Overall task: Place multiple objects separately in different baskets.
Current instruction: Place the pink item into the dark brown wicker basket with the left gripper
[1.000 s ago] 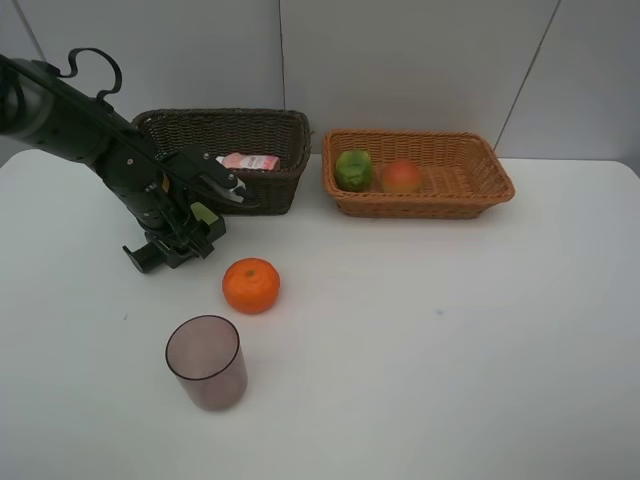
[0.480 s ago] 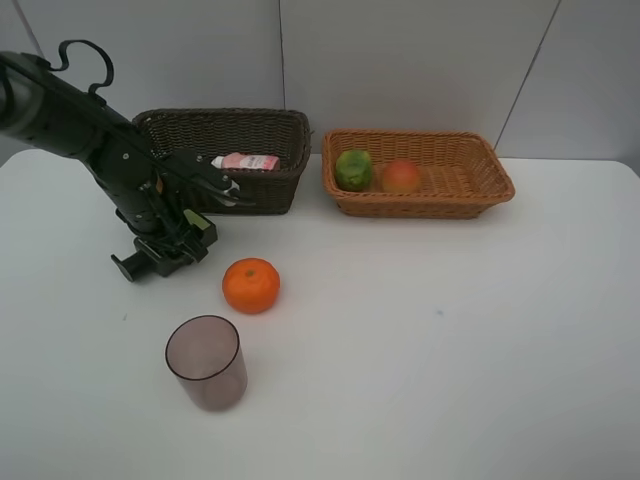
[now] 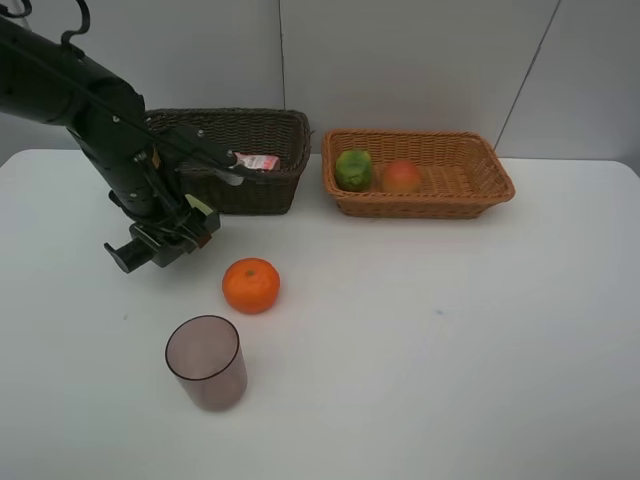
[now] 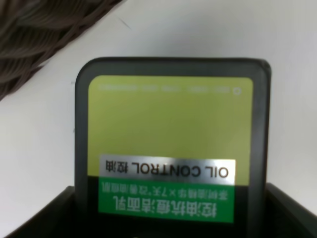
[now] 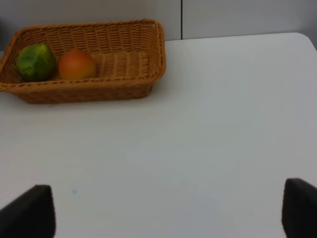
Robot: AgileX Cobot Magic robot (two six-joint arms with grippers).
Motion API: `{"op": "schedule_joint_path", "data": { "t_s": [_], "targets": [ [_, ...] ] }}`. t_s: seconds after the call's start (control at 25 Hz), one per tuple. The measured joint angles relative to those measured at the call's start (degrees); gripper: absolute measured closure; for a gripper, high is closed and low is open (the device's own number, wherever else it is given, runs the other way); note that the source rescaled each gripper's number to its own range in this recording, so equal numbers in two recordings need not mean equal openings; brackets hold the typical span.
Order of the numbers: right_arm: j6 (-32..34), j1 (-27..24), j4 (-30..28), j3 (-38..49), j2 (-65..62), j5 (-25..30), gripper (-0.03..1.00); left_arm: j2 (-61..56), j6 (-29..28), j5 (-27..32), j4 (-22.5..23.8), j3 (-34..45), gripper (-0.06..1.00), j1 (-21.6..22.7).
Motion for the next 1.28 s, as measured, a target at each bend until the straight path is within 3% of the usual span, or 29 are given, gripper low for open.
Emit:
{"op": "schedule_joint_path", "data": {
  "t_s": [0.28, 0.48, 0.64, 0.96, 1.28],
  "targets": [
    [0.0, 0.0, 0.0, 0.0, 0.0, 0.0, -0.03, -8.04, 0.05, 9.37, -2.44, 0.0, 0.11, 0.0],
    [0.0, 0.0, 0.0, 0.0, 0.0, 0.0, -0.03, -12.03, 1.1, 10.97, -2.44, -1.01, 0.11, 0.0],
    [0.0, 0.0, 0.0, 0.0, 0.0, 0.0, -0.03, -11.3, 1.11, 11.54, -2.6, -6.26, 0.11, 0.0],
    [0.0, 0.0, 0.0, 0.0, 0.0, 0.0, -0.03, -1.85, 1.16, 5.96, -1.98, -20.74, 0.11, 0.6],
    [0.0, 0.0, 0.0, 0.0, 0.0, 0.0, -0.03, 8.18, 1.22, -9.14, -1.98, -24.55, 0.11, 3.54]
  ]
}}
